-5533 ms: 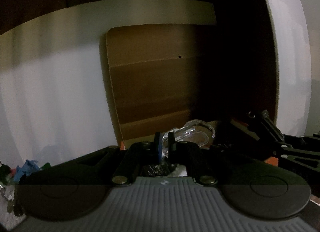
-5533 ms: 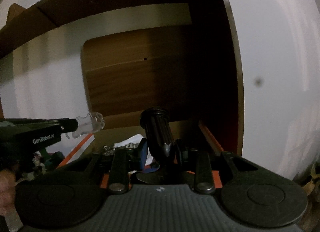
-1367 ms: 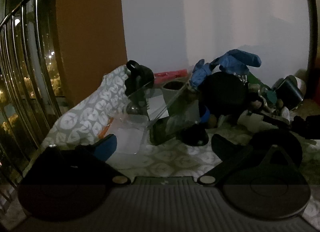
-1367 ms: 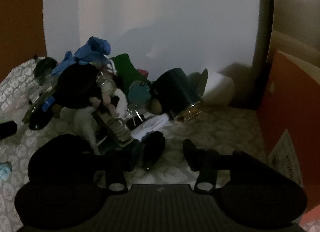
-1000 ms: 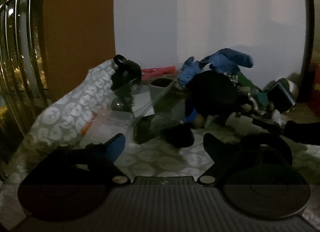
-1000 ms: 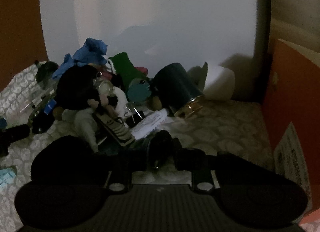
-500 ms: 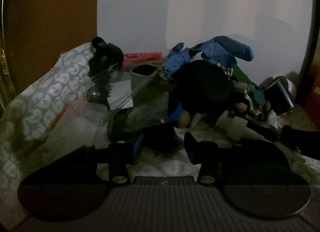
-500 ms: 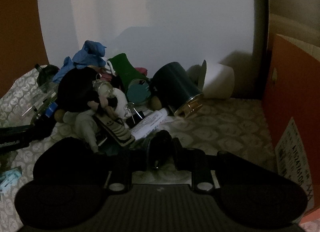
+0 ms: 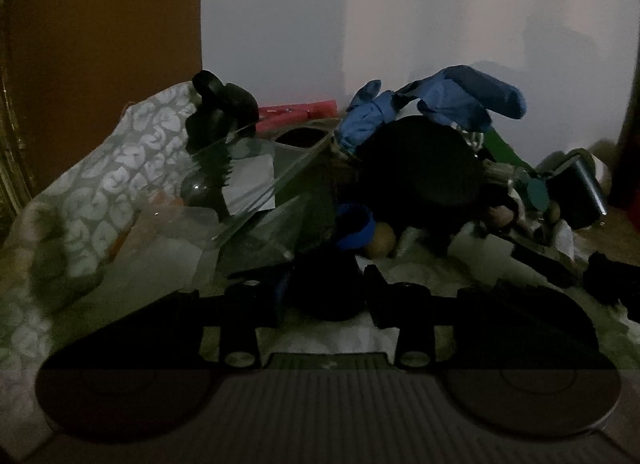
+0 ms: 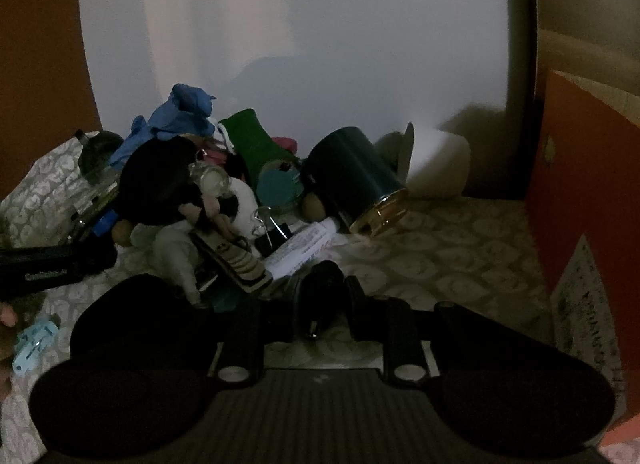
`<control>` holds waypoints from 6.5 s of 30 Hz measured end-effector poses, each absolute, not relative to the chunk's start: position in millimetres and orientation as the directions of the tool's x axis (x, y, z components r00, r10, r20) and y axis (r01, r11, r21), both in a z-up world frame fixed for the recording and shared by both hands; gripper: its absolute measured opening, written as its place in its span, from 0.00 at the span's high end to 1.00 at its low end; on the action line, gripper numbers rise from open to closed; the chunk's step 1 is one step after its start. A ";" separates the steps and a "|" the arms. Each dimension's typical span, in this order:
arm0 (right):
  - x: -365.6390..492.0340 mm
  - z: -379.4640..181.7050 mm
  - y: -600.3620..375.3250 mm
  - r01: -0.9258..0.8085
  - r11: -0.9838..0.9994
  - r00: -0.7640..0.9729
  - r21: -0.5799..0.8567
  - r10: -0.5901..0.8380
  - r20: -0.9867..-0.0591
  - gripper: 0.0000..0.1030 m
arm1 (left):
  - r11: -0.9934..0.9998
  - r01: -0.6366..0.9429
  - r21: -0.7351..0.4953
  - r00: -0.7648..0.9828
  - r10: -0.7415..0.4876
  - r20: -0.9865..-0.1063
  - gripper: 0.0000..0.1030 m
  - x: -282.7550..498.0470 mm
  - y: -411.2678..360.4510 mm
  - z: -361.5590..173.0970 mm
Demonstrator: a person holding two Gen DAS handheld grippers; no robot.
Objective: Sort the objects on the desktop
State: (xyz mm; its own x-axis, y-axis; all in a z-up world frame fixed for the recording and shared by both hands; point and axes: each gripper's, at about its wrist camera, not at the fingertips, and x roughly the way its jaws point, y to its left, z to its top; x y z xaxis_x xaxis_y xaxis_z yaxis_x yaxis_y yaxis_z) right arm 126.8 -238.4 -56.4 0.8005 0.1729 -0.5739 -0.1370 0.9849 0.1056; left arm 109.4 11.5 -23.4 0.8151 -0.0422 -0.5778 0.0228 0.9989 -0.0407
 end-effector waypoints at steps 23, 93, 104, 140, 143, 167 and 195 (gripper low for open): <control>51.6 -19.9 -244.0 -0.153 0.979 0.853 0.137 0.201 -0.481 0.80 | 0.993 0.102 -0.053 0.880 -0.115 -0.461 0.64 27.9 -21.5 30.2; -106.1 32.3 -481.5 0.253 0.943 0.948 0.214 -0.197 -0.250 0.80 | 0.824 0.561 0.083 0.787 -0.499 -0.364 0.63 -33.7 -298.8 71.1; -30.9 54.8 -505.7 0.264 0.951 0.944 0.162 -0.220 -0.246 0.80 | 0.870 0.478 0.117 0.849 -0.424 -0.317 0.63 37.5 -323.6 88.2; 120.2 41.8 -522.1 0.304 0.947 0.849 0.102 -0.221 -0.481 0.54 | 0.909 0.412 0.067 0.788 -0.319 -0.527 0.31 131.3 -336.3 73.2; 117.1 41.4 -522.6 0.329 0.938 0.845 0.107 -0.242 -0.476 0.32 | 0.918 0.390 0.071 0.808 -0.304 -0.504 0.17 131.1 -331.2 75.1; 21.6 87.8 -427.5 0.235 0.961 0.958 0.148 -0.204 -0.201 0.00 | 0.952 0.305 0.040 0.890 -0.270 -0.367 0.00 67.2 -183.3 92.7; 22.1 -7.1 -188.1 -0.224 0.972 0.884 0.076 0.236 -0.404 0.00 | 0.991 -0.112 0.074 0.875 0.133 -0.466 0.00 59.1 53.5 -17.4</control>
State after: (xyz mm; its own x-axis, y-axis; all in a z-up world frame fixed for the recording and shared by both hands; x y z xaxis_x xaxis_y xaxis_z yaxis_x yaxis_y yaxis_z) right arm 22.1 -188.1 -7.1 0.8839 0.2358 -0.4038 -0.2245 0.9715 0.0760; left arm 59.1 53.5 -17.4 0.8746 0.1333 -0.4661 -0.1117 0.9910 0.0738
